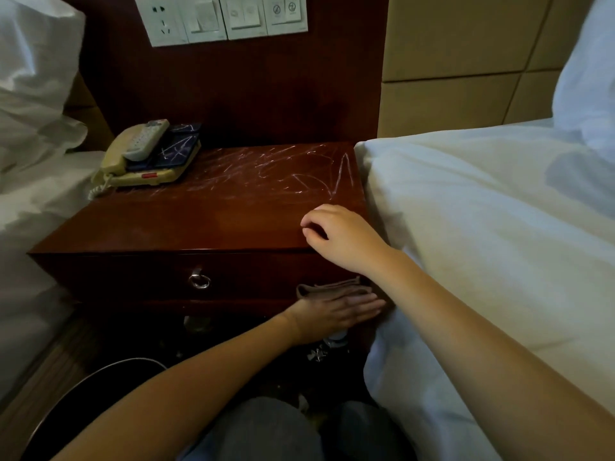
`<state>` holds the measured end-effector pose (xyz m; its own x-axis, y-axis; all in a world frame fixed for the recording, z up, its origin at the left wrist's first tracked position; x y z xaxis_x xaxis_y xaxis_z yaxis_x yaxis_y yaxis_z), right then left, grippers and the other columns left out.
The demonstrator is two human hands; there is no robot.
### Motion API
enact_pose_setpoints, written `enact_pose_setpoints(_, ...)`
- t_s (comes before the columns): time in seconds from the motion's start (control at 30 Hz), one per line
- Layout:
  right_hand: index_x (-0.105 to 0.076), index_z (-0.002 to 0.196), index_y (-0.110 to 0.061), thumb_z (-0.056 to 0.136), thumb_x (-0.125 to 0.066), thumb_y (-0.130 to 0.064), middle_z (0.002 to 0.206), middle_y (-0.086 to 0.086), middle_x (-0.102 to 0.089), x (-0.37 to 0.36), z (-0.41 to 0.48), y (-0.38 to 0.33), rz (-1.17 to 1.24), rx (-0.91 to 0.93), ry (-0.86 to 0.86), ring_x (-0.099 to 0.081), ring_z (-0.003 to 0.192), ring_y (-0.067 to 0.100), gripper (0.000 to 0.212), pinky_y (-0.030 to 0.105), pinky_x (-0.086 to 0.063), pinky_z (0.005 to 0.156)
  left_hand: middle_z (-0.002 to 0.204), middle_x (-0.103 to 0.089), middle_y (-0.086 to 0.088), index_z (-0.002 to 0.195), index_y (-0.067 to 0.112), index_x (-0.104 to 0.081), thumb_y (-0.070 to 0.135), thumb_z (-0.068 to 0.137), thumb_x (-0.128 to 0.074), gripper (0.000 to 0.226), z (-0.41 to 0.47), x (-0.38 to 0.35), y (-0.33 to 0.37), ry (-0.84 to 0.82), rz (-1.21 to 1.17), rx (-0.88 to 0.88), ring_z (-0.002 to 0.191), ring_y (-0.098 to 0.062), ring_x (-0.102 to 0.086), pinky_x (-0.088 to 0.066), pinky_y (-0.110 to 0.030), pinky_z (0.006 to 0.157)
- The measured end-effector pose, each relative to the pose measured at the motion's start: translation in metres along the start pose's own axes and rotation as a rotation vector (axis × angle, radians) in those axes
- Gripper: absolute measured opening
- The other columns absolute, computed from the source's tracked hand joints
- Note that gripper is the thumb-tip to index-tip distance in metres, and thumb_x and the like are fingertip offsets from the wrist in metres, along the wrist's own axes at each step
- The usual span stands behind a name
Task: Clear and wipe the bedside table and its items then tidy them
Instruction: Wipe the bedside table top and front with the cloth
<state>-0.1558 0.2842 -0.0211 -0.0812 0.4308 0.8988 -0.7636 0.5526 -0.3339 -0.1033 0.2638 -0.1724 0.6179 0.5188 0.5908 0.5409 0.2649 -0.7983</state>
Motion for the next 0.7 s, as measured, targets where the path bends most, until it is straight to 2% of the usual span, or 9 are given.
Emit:
enact_pose_setpoints(0.03,-0.061,0.119,-0.017,0.099,-0.044,-0.031,0.118,-0.001,-0.059,0.0,0.0,0.0,-0.009,0.001,-0.003,-0.053,0.109,0.016,0.03,0.039,-0.048,0.092,0.142,-0.008,0.01,0.137,0.019,-0.019,0.01,0.08,-0.011,0.059,0.005,0.008,-0.002,0.026,0.003,0.033,0.139,-0.01,-0.029,-0.017,-0.035,0.113)
enact_pose_setpoints(0.07,-0.061,0.119,-0.017,0.099,-0.044,-0.031,0.118,-0.001,-0.059,0.0,0.0,0.0,-0.016,0.004,-0.005,-0.053,0.109,0.016,0.03,0.039,-0.048,0.091,0.14,-0.009,0.011,0.135,0.019,-0.019,0.012,0.08,-0.012,0.056,0.008,0.008,-0.001,0.013,0.037,0.044,0.137,-0.008,-0.031,-0.018,-0.034,0.113)
enact_pose_setpoints(0.13,-0.061,0.119,-0.017,0.099,-0.044,-0.031,0.119,-0.001,-0.059,-0.001,0.0,-0.001,-0.02,0.009,-0.008,-0.053,0.11,0.016,0.03,0.04,-0.048,0.092,0.145,0.0,0.001,0.139,0.014,-0.007,0.017,0.087,-0.021,0.055,0.009,0.008,0.005,0.027,0.128,-0.024,0.142,-0.015,-0.013,-0.007,-0.04,0.112)
enact_pose_setpoints(0.2,-0.06,0.12,-0.016,0.099,-0.044,-0.031,0.121,-0.001,-0.058,-0.001,-0.001,0.0,-0.022,0.012,-0.022,-0.053,0.111,0.016,0.031,0.04,-0.047,0.093,0.149,0.01,-0.009,0.144,0.012,0.005,0.02,0.089,-0.038,0.07,-0.002,-0.005,0.004,0.03,0.098,-0.01,0.14,-0.024,0.008,0.003,-0.044,0.11)
enact_pose_setpoints(0.3,-0.061,0.119,-0.016,0.099,-0.044,-0.031,0.119,-0.001,-0.059,0.0,0.0,0.002,-0.01,0.002,-0.025,-0.053,0.11,0.016,0.031,0.04,-0.047,0.093,0.157,0.008,-0.003,0.149,0.017,0.001,0.013,0.079,-0.049,0.086,-0.049,-0.025,-0.009,0.044,-0.058,0.126,0.144,-0.024,0.01,0.003,-0.043,0.116)
enact_pose_setpoints(0.37,-0.061,0.118,-0.017,0.099,-0.044,-0.031,0.117,-0.002,-0.059,0.0,0.0,0.002,-0.002,-0.001,-0.024,-0.053,0.109,0.016,0.03,0.04,-0.047,0.093,0.158,0.013,-0.002,0.15,0.017,0.004,0.018,0.083,-0.047,0.084,-0.094,-0.041,-0.012,0.02,-0.079,0.194,0.145,-0.022,0.013,0.005,-0.043,0.117)
enact_pose_setpoints(0.47,-0.062,0.117,-0.018,0.099,-0.044,-0.031,0.116,-0.002,-0.059,0.001,0.001,0.002,0.005,-0.007,-0.016,-0.053,0.108,0.014,0.029,0.038,-0.047,0.093,0.159,0.009,0.0,0.151,0.017,0.0,0.042,0.095,-0.031,0.068,-0.154,-0.061,-0.013,-0.028,-0.063,0.315,0.146,-0.018,0.007,0.005,-0.037,0.117)
enact_pose_setpoints(0.6,-0.062,0.114,-0.02,0.098,-0.045,-0.032,0.117,-0.003,-0.058,0.001,0.003,-0.001,0.007,-0.016,0.006,-0.051,0.111,0.015,0.027,0.039,-0.046,0.094,0.159,0.007,-0.003,0.151,0.016,0.001,0.045,0.1,-0.007,0.059,-0.191,-0.076,-0.005,-0.051,-0.134,0.441,0.146,-0.019,0.006,0.01,-0.038,0.117)
enact_pose_setpoints(0.7,-0.061,0.117,-0.021,0.097,-0.046,-0.035,0.12,-0.003,-0.058,-0.002,0.006,-0.005,-0.025,-0.014,0.009,-0.05,0.113,0.016,0.029,0.04,-0.045,0.095,0.158,0.01,-0.005,0.15,0.015,0.002,0.05,0.098,-0.01,0.064,-0.178,-0.074,0.009,-0.032,-0.218,0.581,0.146,-0.021,0.007,0.004,-0.042,0.115)
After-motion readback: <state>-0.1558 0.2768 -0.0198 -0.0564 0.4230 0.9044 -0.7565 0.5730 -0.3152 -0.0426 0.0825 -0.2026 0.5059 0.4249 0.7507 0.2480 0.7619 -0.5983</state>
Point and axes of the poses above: each hand's wrist, its own z-axis towards the middle knuckle, its own x-axis out of the back of the hand, y = z × x, the point moved 6 cm from there along z, towards the middle knuckle
